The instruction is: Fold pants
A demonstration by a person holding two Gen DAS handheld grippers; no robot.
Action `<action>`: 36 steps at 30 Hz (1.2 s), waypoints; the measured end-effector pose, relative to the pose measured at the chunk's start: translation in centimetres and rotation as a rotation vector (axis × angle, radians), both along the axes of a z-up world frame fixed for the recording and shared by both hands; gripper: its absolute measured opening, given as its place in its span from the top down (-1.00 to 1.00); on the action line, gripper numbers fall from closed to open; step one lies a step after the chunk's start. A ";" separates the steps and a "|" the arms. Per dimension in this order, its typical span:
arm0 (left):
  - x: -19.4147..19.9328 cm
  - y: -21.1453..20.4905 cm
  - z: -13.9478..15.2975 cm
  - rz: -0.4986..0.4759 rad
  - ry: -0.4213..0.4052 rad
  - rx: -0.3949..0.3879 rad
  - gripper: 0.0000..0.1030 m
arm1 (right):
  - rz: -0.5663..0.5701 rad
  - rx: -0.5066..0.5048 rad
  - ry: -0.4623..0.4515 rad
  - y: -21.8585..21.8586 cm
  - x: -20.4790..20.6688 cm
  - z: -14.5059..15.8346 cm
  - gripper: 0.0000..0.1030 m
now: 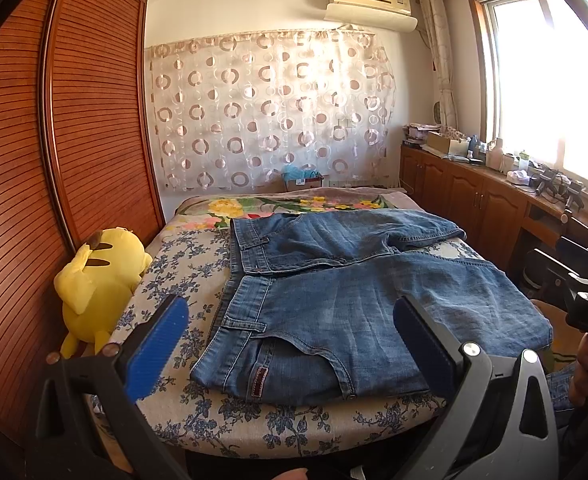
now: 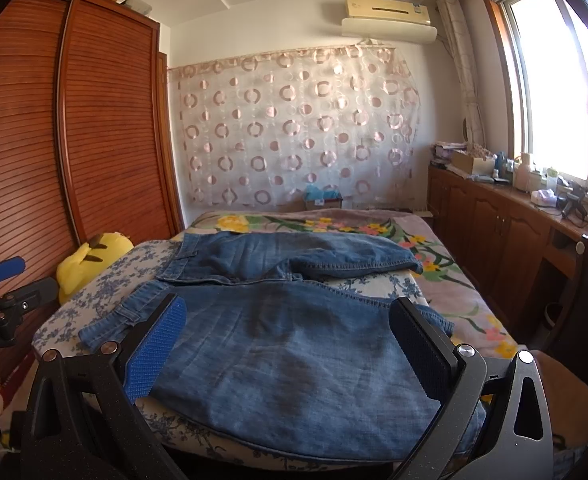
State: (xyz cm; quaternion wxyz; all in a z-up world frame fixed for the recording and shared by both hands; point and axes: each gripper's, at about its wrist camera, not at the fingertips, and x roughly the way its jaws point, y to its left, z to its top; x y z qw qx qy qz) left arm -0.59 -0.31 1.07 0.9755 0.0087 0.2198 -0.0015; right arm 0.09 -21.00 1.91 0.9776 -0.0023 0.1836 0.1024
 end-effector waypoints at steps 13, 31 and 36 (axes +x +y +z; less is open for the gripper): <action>-0.2 0.1 0.2 0.001 -0.003 0.001 -1.00 | -0.001 0.001 0.001 0.0 0.0 0.0 -1.00; -0.1 0.0 0.1 0.001 -0.003 0.003 -1.00 | 0.000 0.002 0.002 0.0 -0.1 0.0 -1.00; 0.0 0.0 0.0 0.002 -0.004 0.005 -1.00 | -0.001 0.002 0.002 0.0 -0.1 -0.1 -1.00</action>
